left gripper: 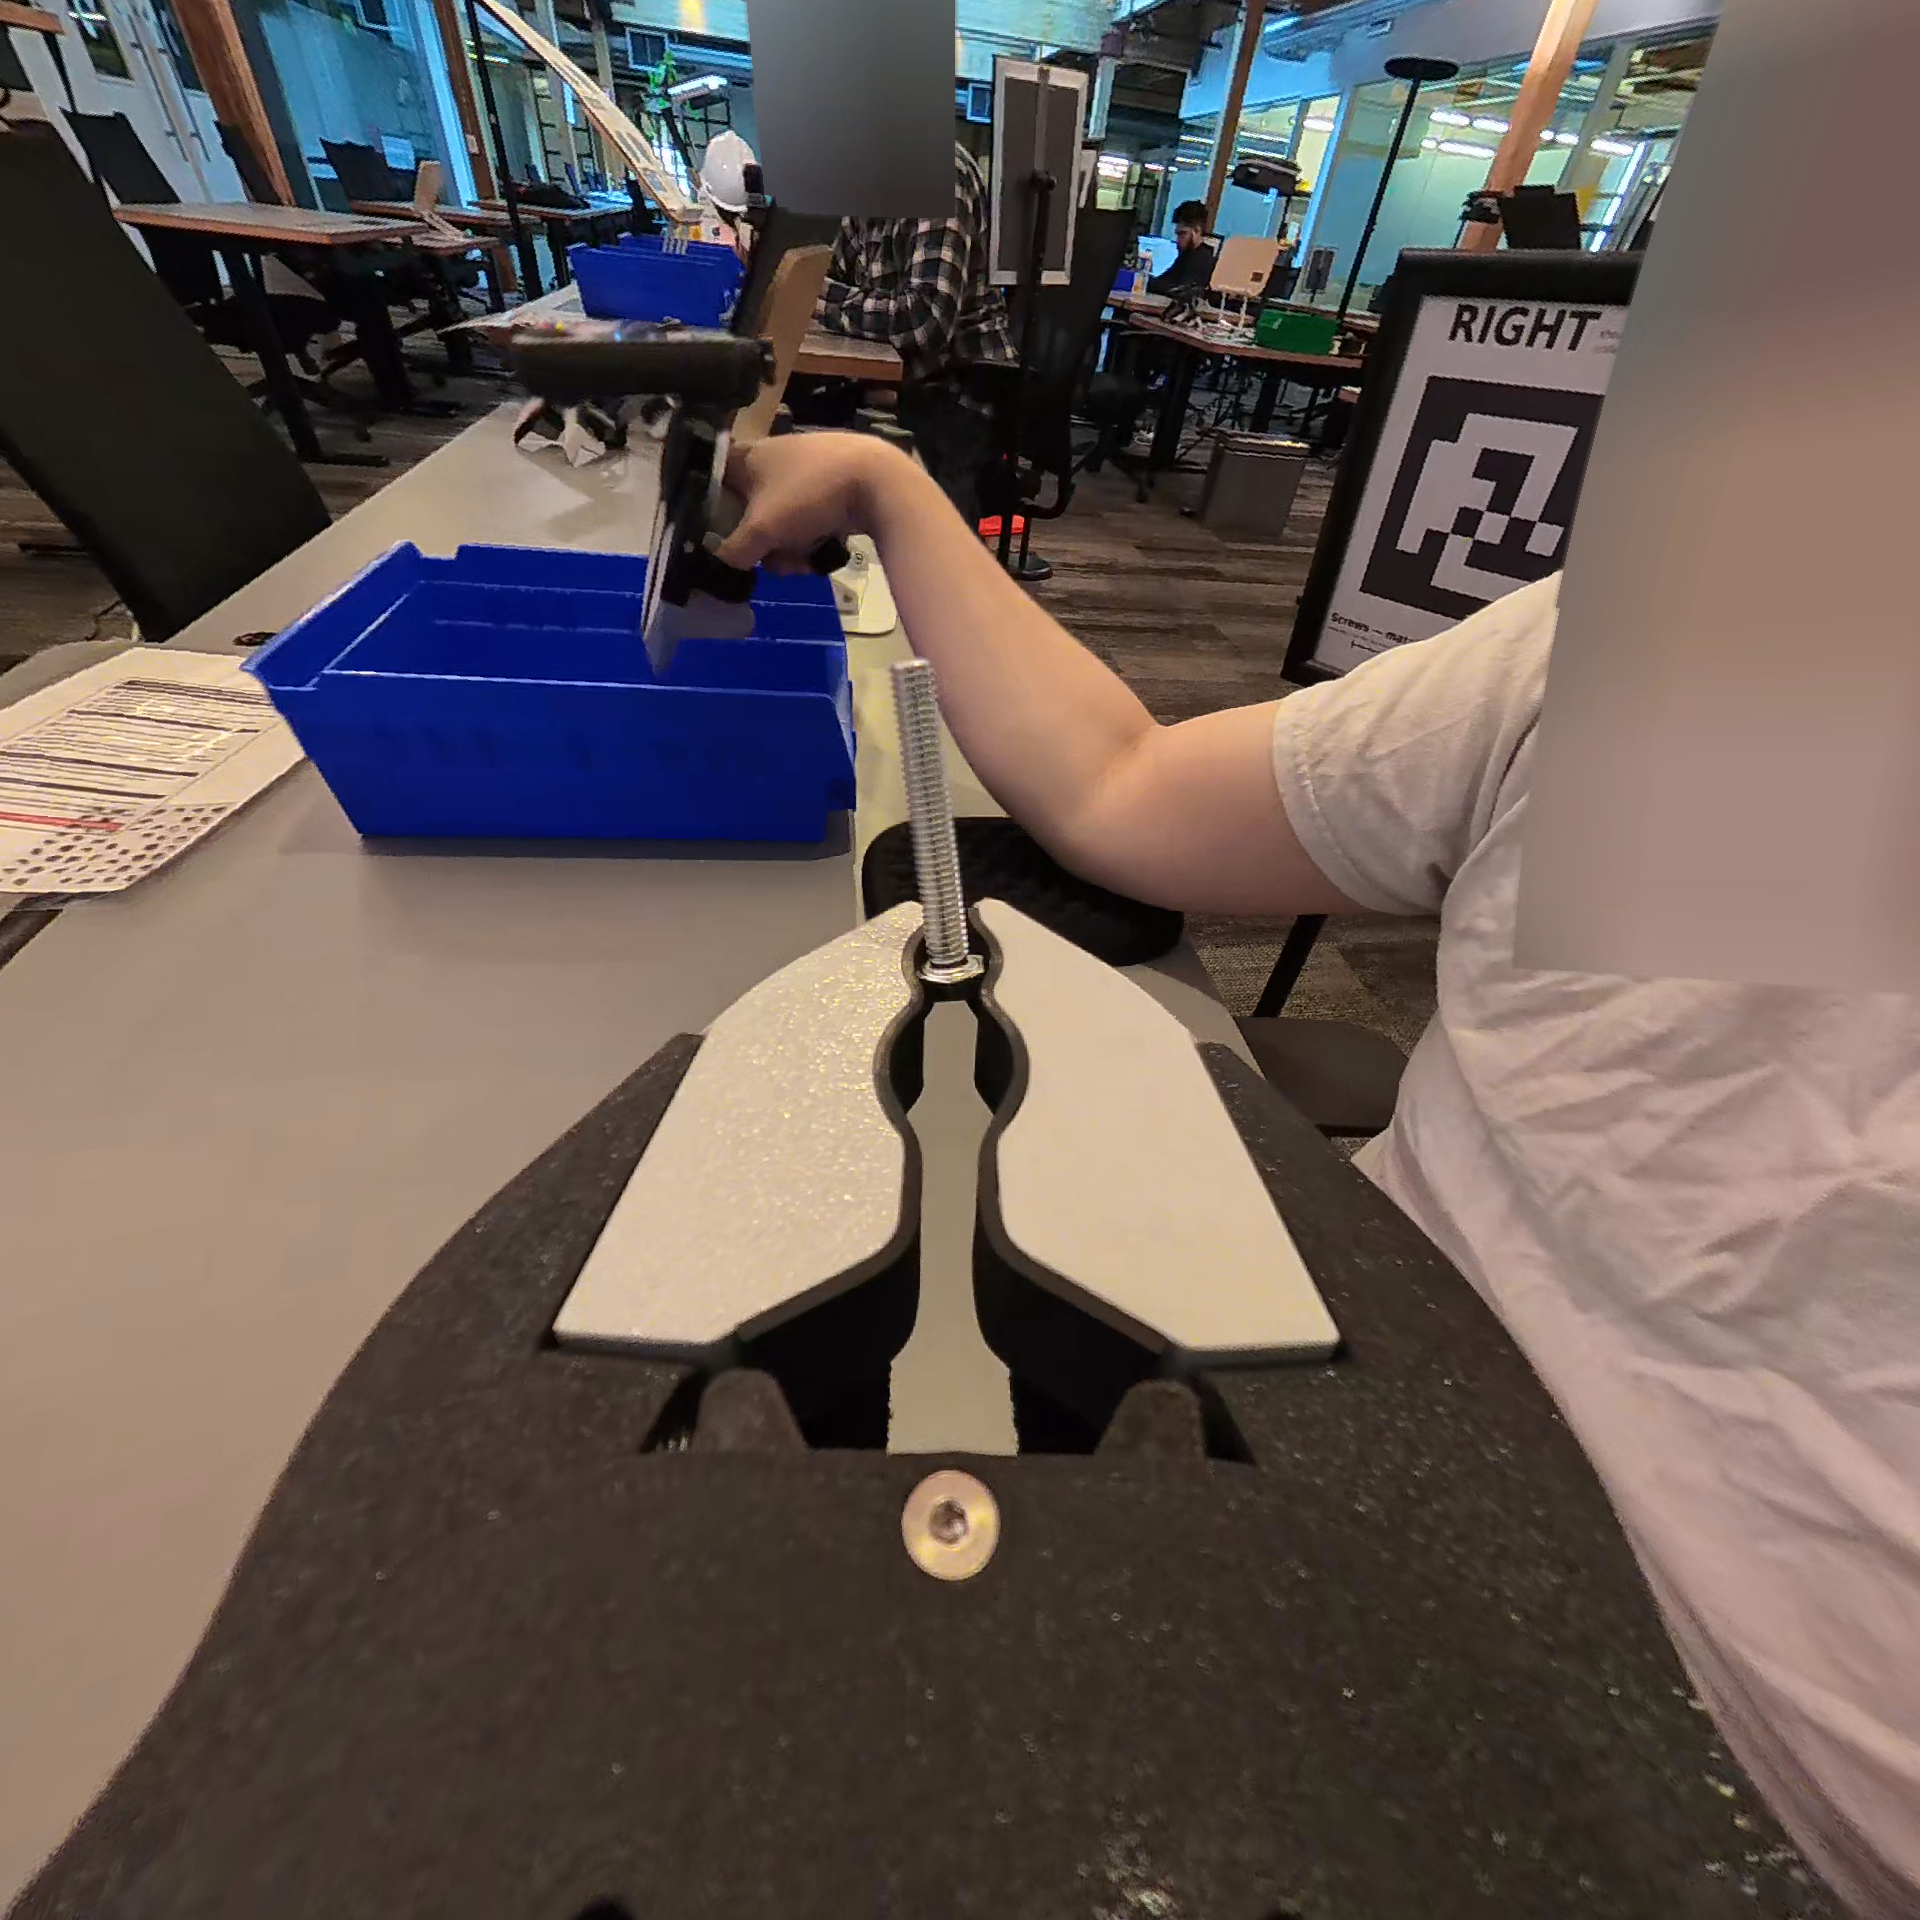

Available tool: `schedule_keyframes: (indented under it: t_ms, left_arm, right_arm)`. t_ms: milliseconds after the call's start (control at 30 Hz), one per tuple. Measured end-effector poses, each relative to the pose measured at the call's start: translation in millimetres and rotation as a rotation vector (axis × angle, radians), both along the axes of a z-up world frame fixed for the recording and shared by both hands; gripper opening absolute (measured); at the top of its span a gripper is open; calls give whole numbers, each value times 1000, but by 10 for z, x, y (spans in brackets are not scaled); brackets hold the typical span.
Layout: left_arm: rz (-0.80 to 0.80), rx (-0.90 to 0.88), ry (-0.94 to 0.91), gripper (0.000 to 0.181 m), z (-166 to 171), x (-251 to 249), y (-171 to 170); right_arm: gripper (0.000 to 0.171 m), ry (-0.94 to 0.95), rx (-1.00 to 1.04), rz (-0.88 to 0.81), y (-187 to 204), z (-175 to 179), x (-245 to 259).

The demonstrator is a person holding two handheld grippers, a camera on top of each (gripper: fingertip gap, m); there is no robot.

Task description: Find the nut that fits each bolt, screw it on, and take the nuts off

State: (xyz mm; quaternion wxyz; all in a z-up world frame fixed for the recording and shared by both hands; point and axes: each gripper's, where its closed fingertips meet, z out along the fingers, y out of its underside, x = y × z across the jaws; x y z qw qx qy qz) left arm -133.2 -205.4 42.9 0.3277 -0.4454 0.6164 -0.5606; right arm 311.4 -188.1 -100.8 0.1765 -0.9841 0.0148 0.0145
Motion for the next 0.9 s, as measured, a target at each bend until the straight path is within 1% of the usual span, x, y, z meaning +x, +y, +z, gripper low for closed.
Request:
schedule_keyframes:
  t_ms: [67,133,200,233,300,333,400,467,500,533,567,667,767,900]
  left_arm:
    - [19,-8,2,3,-4,-2,48]
    - [54,-7,3,3,-8,3,114]
    - [87,-3,1,3,-10,7,180]
    - [103,-4,-4,3,-5,8,214]
    - [146,-10,-14,3,1,15,298]
    - [168,-11,-18,3,3,14,340]
    - [194,-24,-32,3,30,4,398]
    - [220,-34,-54,3,72,-13,448]
    - [226,-39,-65,3,93,-21,460]
    - [229,-44,-72,3,109,-28,465]
    - [233,-47,-74,3,117,-32,470]
    - [233,-39,-79,3,138,-37,457]
    - [230,-29,-82,3,156,-42,442]
    - [226,-30,-75,3,142,-37,438]
  right_arm:
    - [27,-57,71,-14,37,181,39]
    - [28,-115,166,7,126,453,-30]
    - [29,-141,310,99,312,810,-317]
    - [31,-145,396,167,433,1008,-538]
    - [32,-103,574,341,668,1403,-1153]
    - [32,-48,667,449,759,1598,-1553]
    - [32,131,850,676,821,1969,-2462]
    - [32,403,974,901,670,2227,-3372]
    - [31,548,1000,978,566,2288,-3736]
    - [31,658,982,1022,496,2281,-4016]
    - [31,728,954,1049,458,2236,-4229]
    - [30,801,951,1055,471,2122,-4558]
    - [27,852,891,1081,454,1989,-4696]
    - [26,875,878,1121,424,1873,-4856]
